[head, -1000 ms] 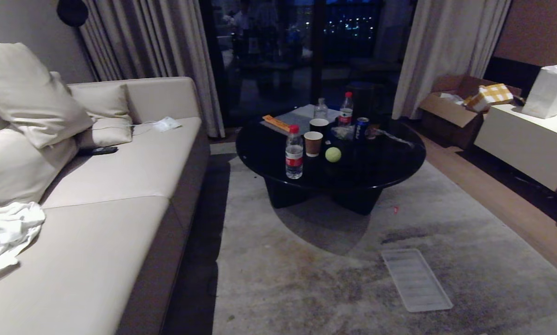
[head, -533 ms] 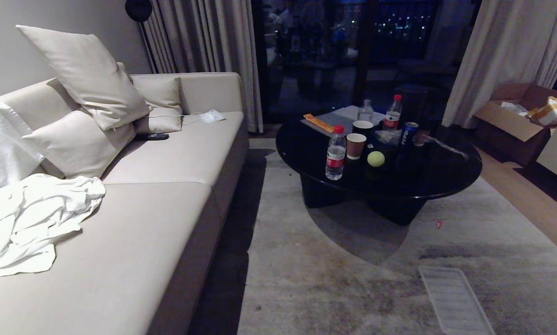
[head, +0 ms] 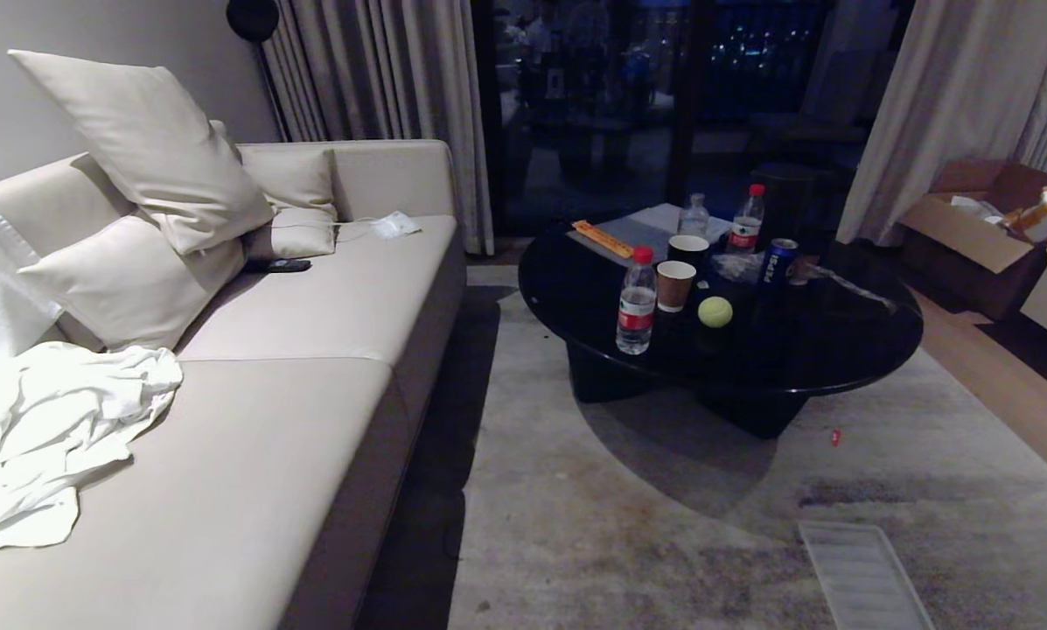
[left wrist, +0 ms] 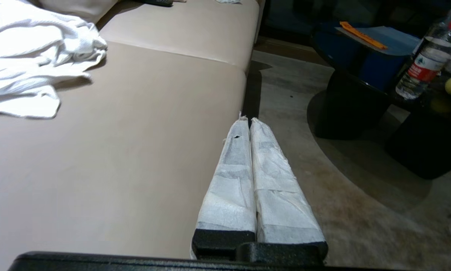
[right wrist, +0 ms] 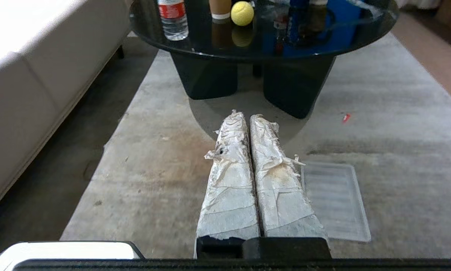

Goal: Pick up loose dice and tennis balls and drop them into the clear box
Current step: Pick up the ball on the table

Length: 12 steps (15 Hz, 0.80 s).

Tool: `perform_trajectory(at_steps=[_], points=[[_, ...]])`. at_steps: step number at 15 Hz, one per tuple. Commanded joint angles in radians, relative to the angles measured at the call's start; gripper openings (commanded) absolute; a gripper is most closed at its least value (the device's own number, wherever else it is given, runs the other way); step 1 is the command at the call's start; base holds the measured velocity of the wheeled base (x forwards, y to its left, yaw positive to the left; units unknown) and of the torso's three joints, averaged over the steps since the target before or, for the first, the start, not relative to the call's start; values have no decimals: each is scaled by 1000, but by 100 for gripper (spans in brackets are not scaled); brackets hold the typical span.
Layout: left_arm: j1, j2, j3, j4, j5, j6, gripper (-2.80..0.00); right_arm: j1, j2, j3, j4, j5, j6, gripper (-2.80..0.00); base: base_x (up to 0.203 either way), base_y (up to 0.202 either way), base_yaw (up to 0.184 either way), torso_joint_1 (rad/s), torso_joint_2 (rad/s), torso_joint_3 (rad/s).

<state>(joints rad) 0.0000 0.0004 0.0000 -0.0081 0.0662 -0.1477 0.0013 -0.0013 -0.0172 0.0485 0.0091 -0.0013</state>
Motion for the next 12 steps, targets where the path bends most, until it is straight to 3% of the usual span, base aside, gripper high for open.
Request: perform_trajectory(at_steps=[1,9,12], points=[[0,0,0,-1,1,-1,-280,0,1,0,1,0,0,-280,183,0,0,10,-1,-1],[0,0,0,-1,0,-1,-280,0,0,0,1,0,0,-280,182,0,-1,3,2,4],[0,0,0,-1,0,-1,-280,0,0,0,1,0,0,-280,35,0,2,1,1,2]])
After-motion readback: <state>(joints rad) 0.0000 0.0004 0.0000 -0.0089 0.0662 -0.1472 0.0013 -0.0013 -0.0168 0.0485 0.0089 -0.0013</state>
